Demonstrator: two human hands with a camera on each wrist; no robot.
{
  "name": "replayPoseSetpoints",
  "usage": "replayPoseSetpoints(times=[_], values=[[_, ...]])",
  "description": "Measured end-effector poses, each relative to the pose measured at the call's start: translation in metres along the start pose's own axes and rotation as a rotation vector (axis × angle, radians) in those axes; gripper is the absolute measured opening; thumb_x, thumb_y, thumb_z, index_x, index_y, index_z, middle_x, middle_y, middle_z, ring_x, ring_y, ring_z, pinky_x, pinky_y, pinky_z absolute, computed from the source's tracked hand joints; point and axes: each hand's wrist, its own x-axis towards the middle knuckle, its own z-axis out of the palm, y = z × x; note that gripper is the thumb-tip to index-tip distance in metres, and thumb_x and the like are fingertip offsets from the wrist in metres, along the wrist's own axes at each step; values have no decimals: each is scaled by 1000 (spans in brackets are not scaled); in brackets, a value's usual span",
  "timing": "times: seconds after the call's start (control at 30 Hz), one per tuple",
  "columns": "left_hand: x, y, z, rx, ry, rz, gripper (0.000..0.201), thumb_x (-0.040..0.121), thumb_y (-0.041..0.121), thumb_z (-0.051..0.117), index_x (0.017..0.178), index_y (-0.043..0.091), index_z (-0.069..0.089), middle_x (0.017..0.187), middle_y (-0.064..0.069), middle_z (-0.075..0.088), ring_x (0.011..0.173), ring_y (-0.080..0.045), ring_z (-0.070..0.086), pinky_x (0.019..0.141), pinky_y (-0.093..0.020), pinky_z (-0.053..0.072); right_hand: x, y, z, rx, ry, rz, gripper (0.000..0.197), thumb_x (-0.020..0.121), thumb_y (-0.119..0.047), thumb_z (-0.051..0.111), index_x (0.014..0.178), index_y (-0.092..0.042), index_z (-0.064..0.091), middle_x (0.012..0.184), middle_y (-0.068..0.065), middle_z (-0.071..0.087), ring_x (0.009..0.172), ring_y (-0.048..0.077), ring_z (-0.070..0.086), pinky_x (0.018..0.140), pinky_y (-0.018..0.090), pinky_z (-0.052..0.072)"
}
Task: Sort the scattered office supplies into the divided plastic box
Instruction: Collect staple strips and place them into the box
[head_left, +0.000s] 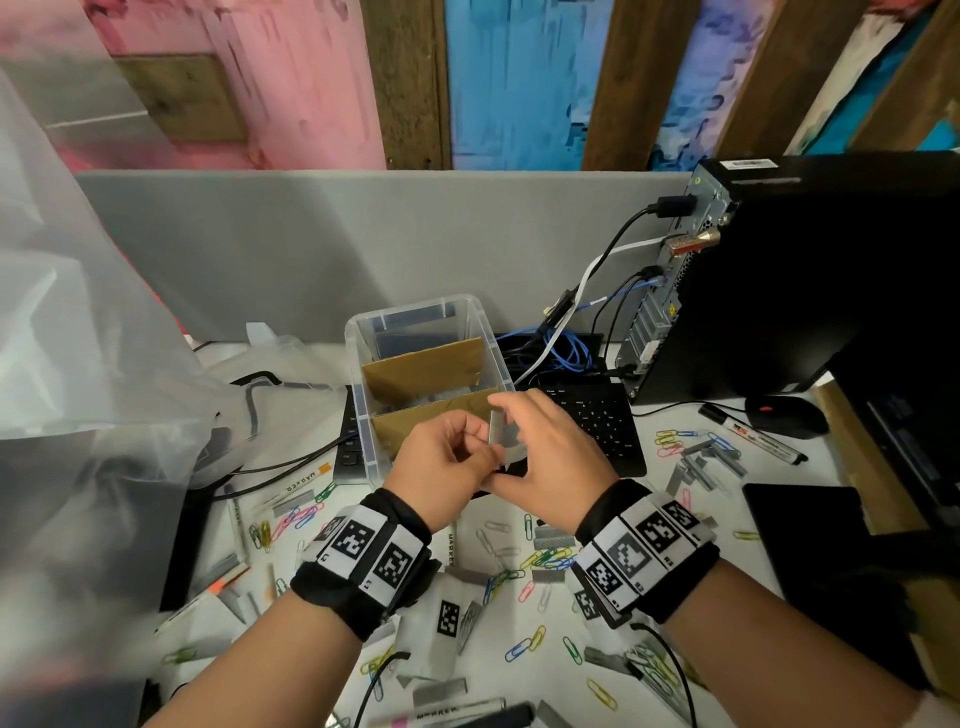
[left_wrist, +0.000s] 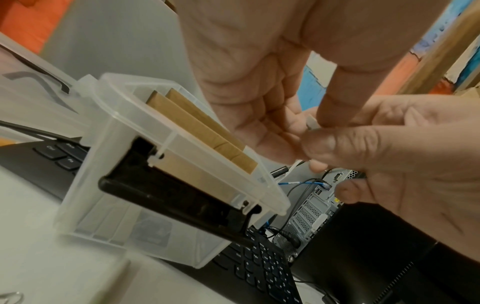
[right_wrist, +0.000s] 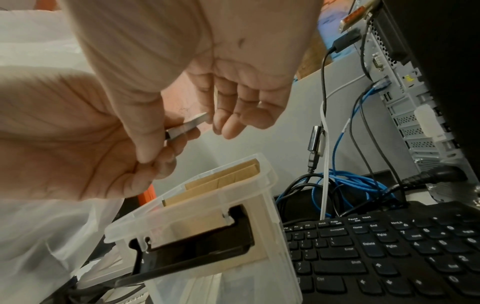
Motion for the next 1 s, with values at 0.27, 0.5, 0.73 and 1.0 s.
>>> replayPoseSetpoints(times=[0.27,0.5,0.73,1.0], values=[[1,0,-6,16,36,19,8,86,7,67,81,11,61,64,1,61,61,-16,57,69,-41,51,9,-4,-1,-61,43,-77,46,71,-33,69,114,-21,55,111,-8,51,99,13,51,73,32,49],[0,0,-11,39,75,35,18,81,4,71,88,12,56,67,-9,65,61,-20,60,73,-43,52,11,-6,1,-31,36,-93,58,74,-42,61,129,-27,49,115,-8,53,105,15,52,80,37,51],[0,1,-13,209,162,119,42,79,7,69,105,19,39,66,-9,65,60,-23,62,66,-37,54,6,-9,5,54,-55,-136,51,78,-25,58,129,-27,53,112,-4,61,102,15,55,87,36,49],[-1,-1,-35,289,222,160,30,82,33,70,102,26,49,76,7,66,69,-4,62,68,-24,51,19,-11,3,162,-86,-32,37,88,-8,51,122,-20,60,96,-4,61,84,10,58,74,17,47]])
